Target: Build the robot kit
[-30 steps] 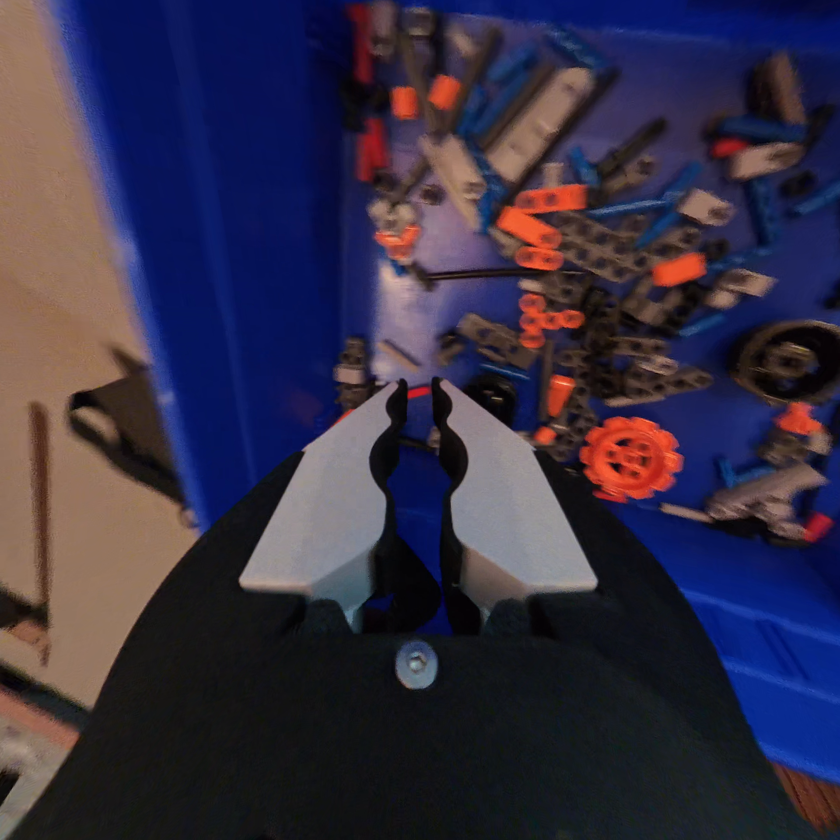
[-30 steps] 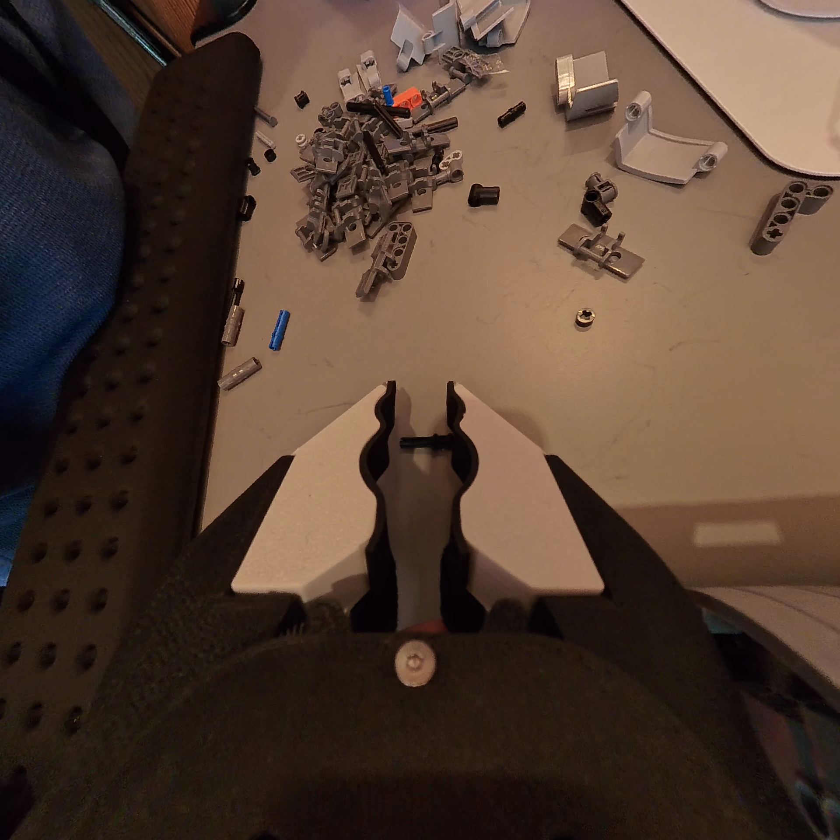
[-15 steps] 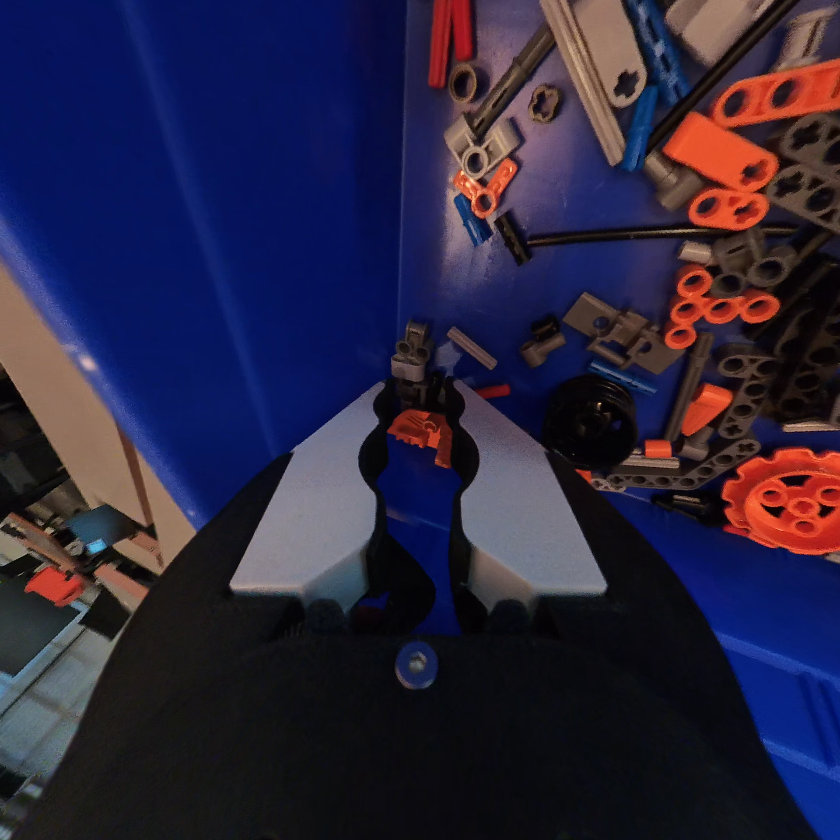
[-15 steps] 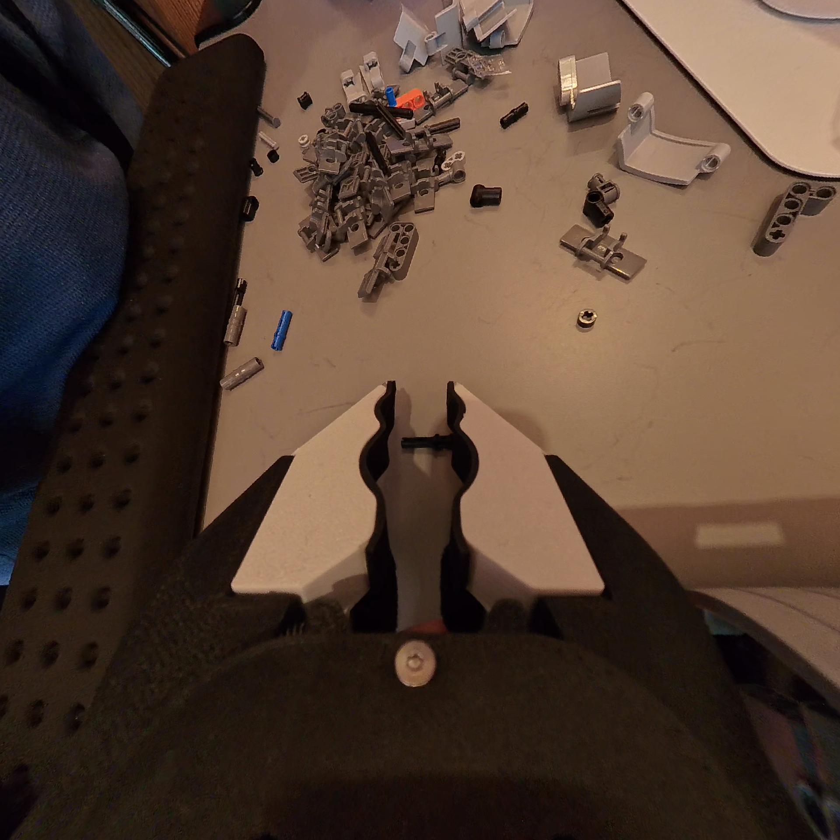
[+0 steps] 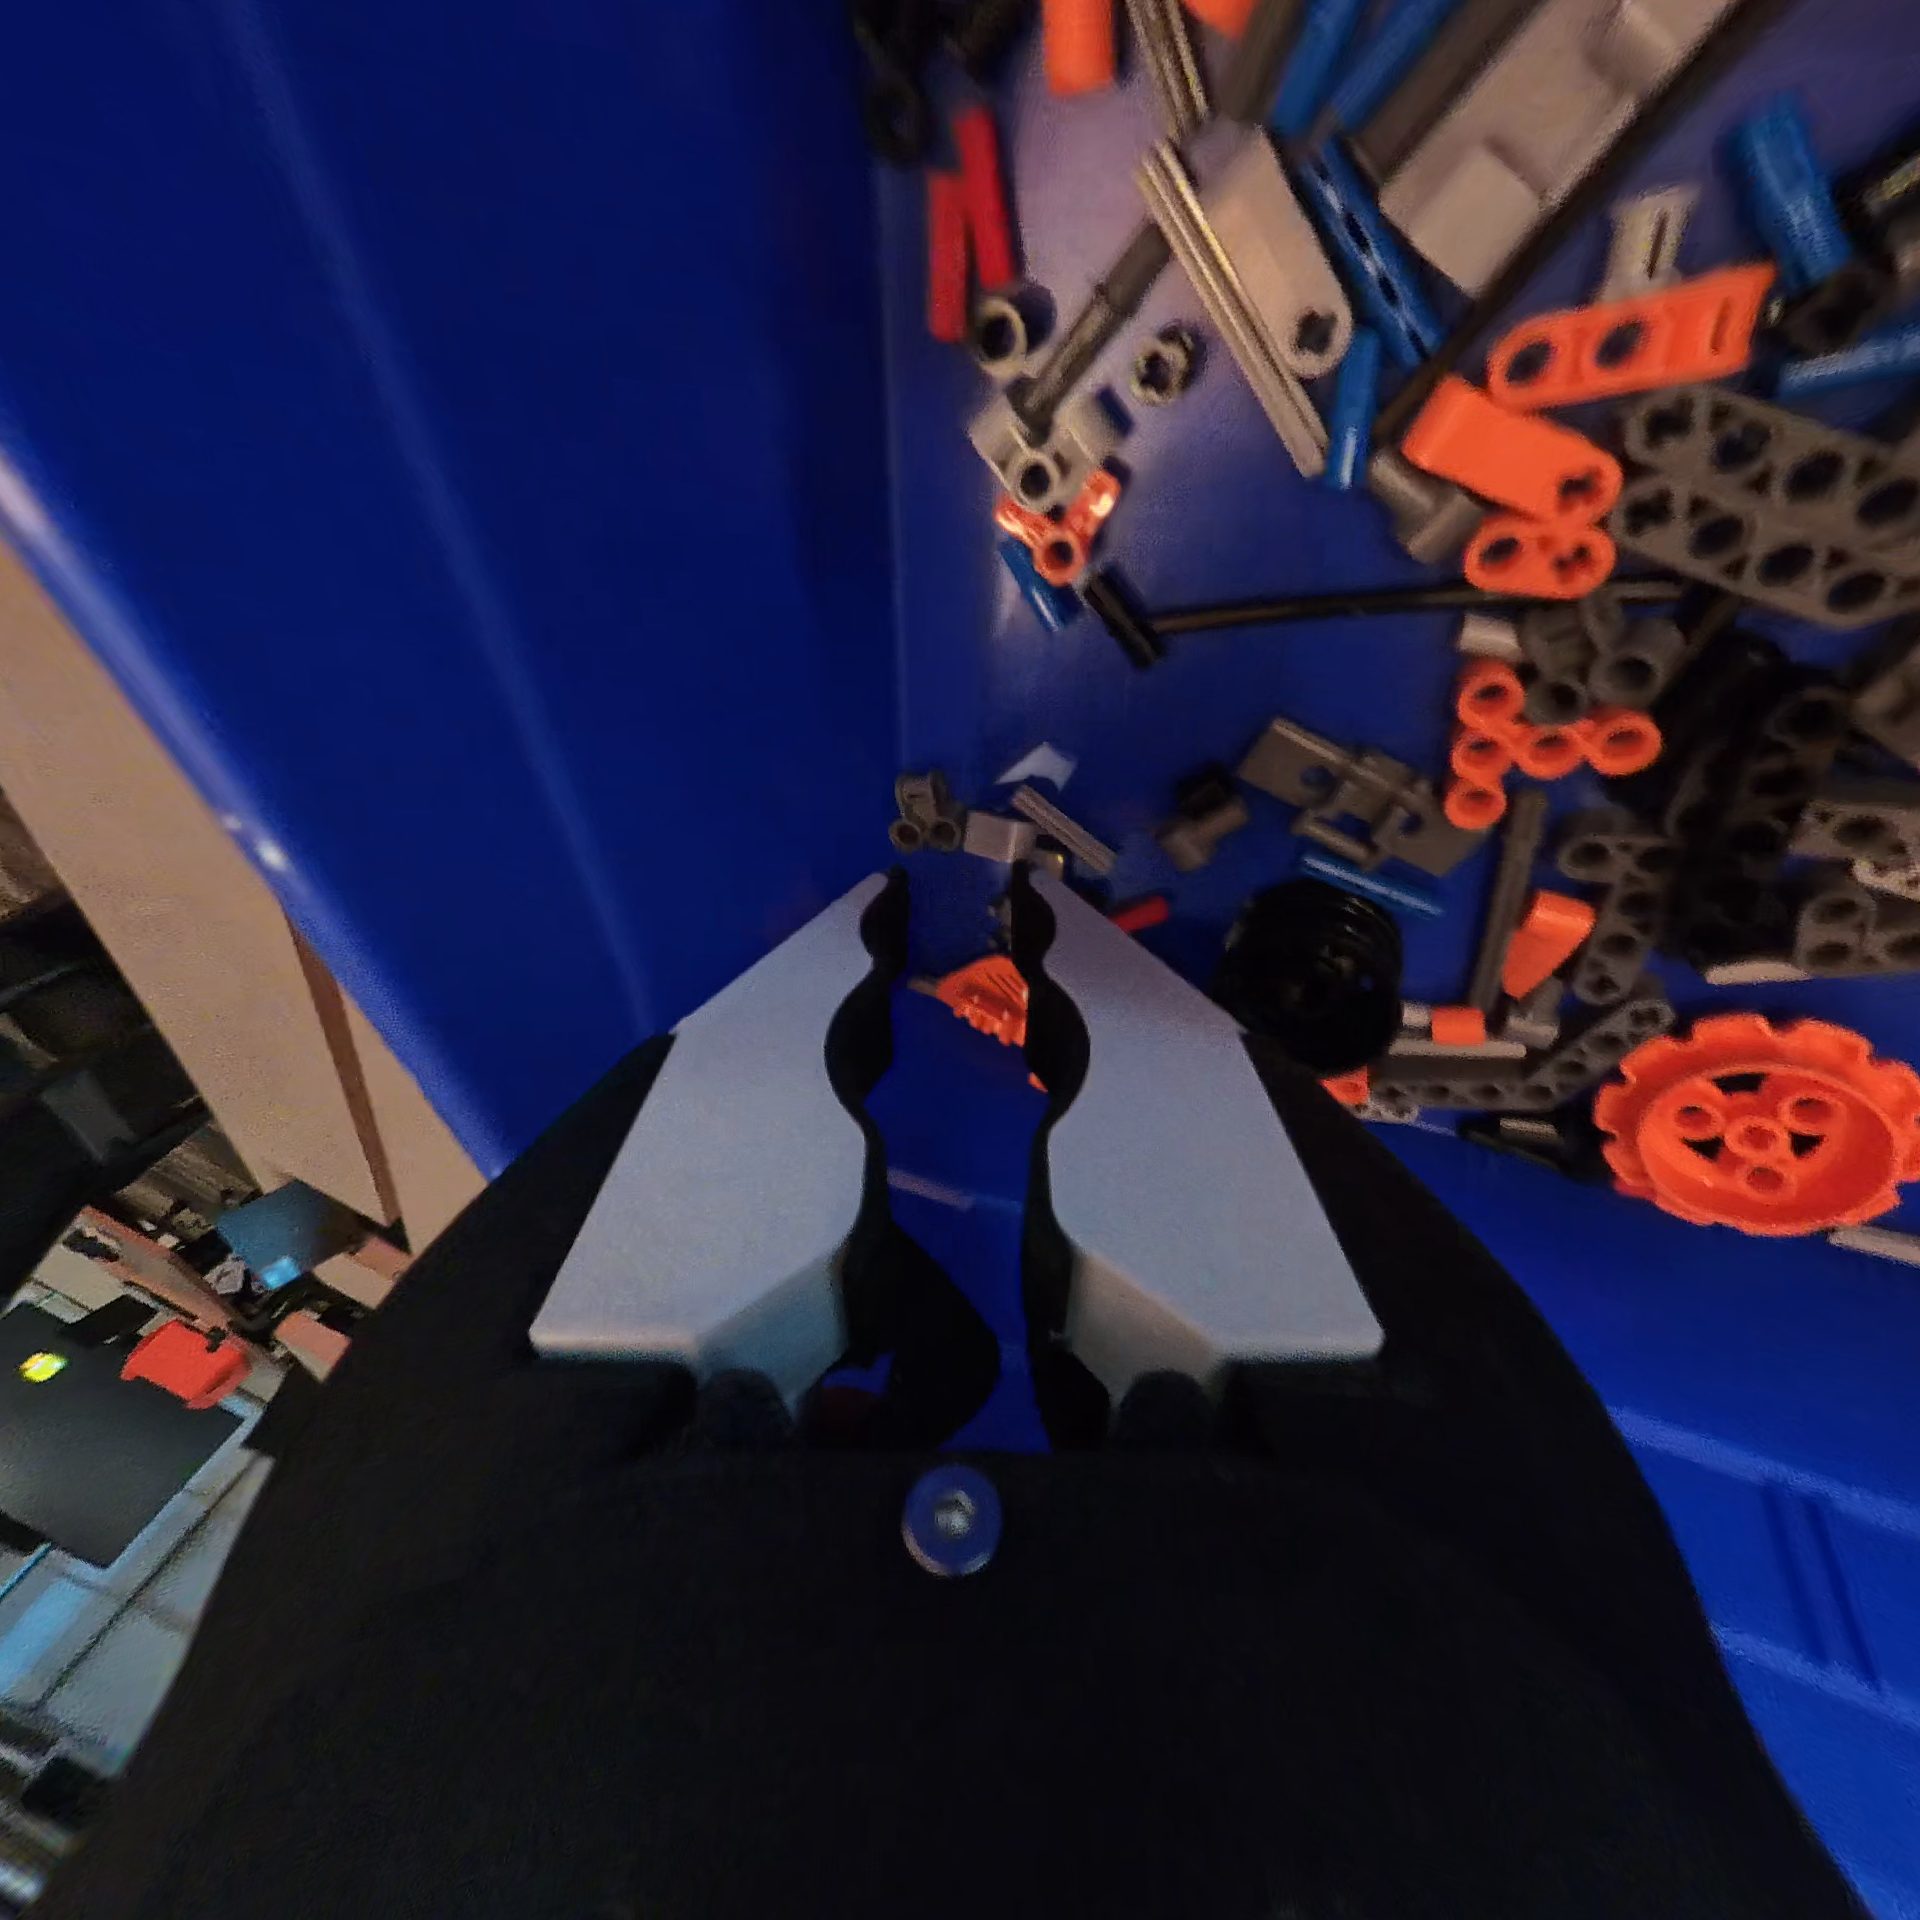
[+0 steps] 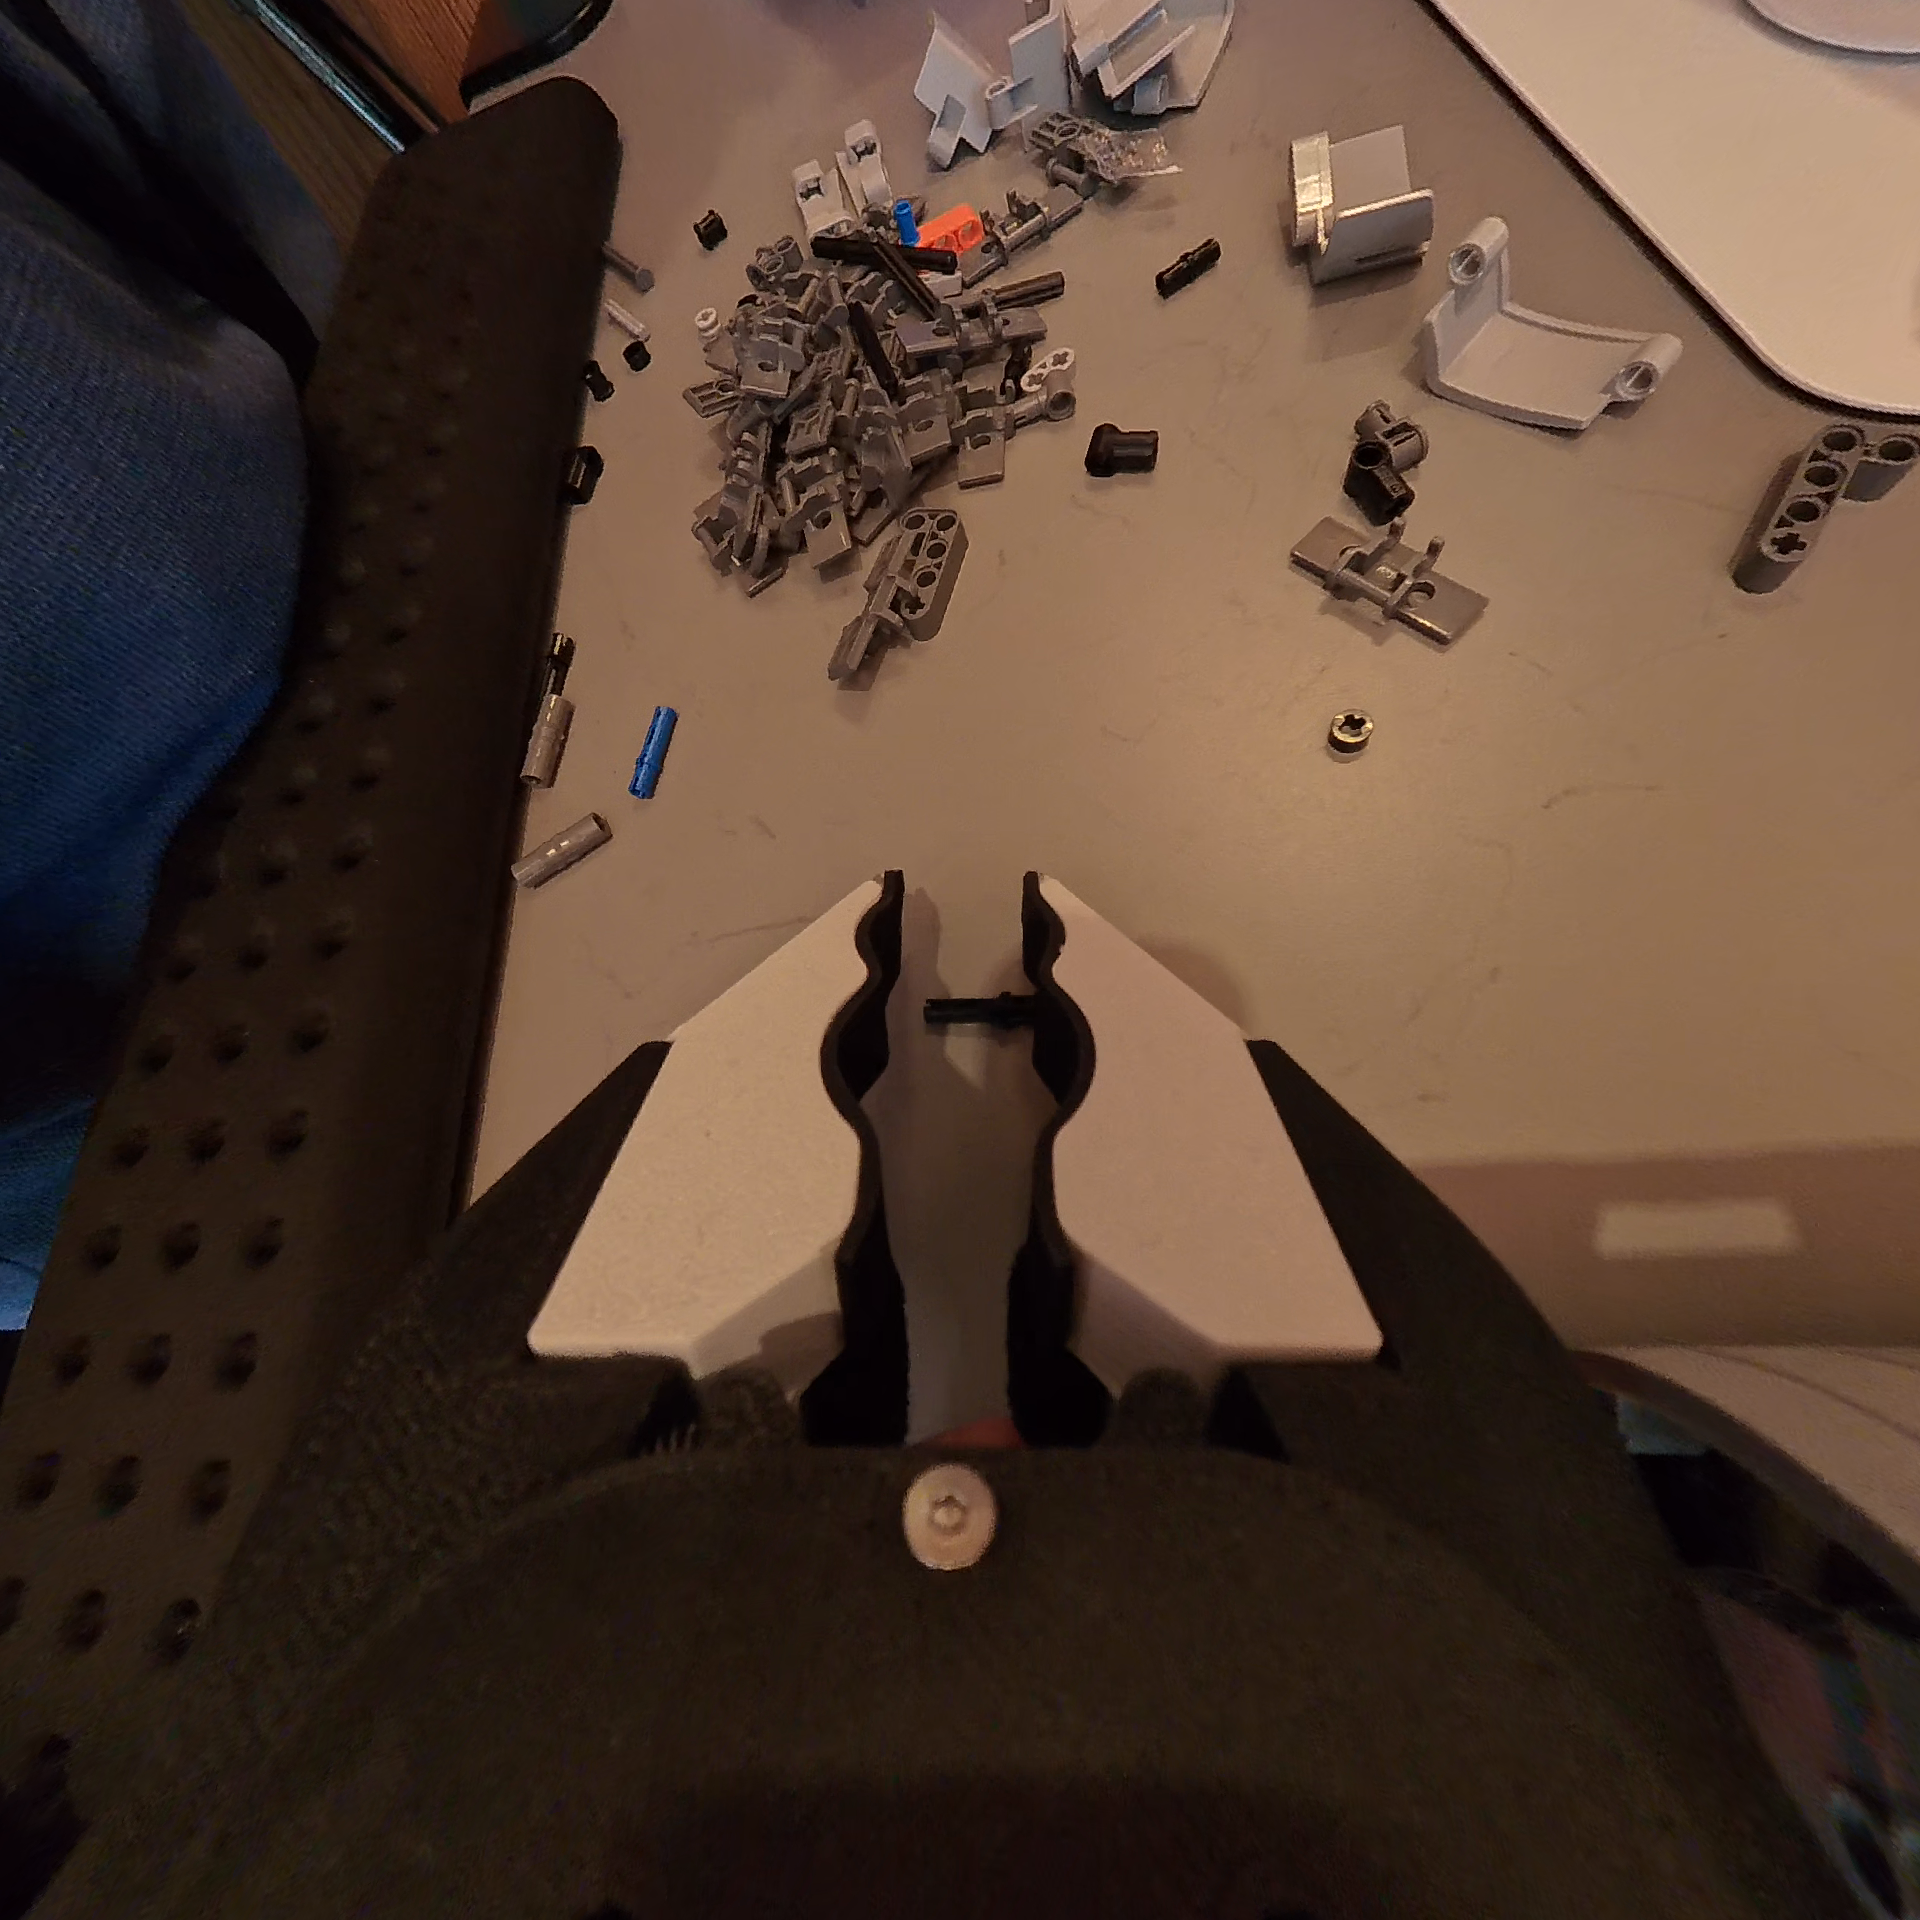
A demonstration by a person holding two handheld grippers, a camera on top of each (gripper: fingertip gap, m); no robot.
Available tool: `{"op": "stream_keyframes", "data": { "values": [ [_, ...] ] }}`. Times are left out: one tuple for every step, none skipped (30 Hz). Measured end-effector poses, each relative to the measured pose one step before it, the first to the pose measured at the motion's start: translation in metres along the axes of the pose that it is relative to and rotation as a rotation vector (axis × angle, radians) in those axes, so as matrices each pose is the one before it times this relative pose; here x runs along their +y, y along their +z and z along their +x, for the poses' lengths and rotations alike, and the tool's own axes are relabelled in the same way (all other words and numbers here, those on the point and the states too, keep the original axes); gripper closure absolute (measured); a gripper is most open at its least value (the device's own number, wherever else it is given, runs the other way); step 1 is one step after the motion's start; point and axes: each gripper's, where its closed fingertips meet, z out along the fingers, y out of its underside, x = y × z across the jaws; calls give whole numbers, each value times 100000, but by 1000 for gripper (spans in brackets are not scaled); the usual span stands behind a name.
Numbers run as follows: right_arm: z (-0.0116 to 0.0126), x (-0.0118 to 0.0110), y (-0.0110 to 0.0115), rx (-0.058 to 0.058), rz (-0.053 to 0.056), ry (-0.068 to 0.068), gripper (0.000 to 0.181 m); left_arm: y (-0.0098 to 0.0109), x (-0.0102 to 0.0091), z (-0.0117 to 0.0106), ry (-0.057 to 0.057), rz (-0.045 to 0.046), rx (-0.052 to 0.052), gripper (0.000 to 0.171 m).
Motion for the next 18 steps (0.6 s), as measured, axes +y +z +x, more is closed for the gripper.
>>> {"op": "stream_keyframes", "data": {
  "values": [
    [-7, -4, -3, -52, 64, 56, 161, 72, -359, -355, -511, 1947, -965, 151],
    [-1, -10, 1, 51, 17, -96, 161, 107, -346, -449, -94, 1898, -1973, 154],
    [-4, 14, 0, 114, -36, -153, 161, 192, -70, 121, -762, 364, 1395, 158],
    [1, 4, 9, 81, -63, -91, 161, 176, 118, 33, 160, -525, 333, 160],
    [-6, 6, -3, 19, -14, -1, 161, 154, 173, 114, 516, -904, 783, 158],
    [6, -12, 5, -47, 22, 76, 161, 155, 86, 149, -55, -645, 756, 156],
    [2, 5, 1, -90, -9, 138, 161, 192, 140, 195, 106, -1016, 717, 154],
    [0, -7, -3, -90, 20, 123, 161, 251, 220, 83, -190, -1644, 138, 154],
    [1, -4, -9, -72, 62, 91, 161, 111, 159, -35, -240, -1222, -473, 156],
    [6, -10, 4, -35, 6, 89, 161, -2, 4, 24, -119, -283, 185, 156],
    [9, 10, 4, 8, -51, 46, 161, -11, -6, 25, -35, -94, 150, 156],
    [2, 2, 5, 74, -15, -58, 161, 4, 6, 10, -182, -78, 183, 156],
    [-11, -3, 3, 113, -8, -147, 161, 12, -6, -44, 15, 1, -39, 156],
    [-5, 7, 8, 71, -57, -155, 161, 15, -9, -177, -336, 97, -1069, 160],
    [-14, 11, -5, -12, -12, -79, 161, 3, 2, -15, -425, 45, -157, 161],
    [-13, -15, -8, -107, 87, -4, 161, -11, -6, 7, 314, 128, -421, 161],
    [-13, -19, -12, -179, 115, 36, 161, -29, -53, 34, 383, 396, -416, 162],
    [-27, -7, -17, -174, 94, -15, 161, -30, -56, 58, -317, 458, -114, 163]
  ]
}}
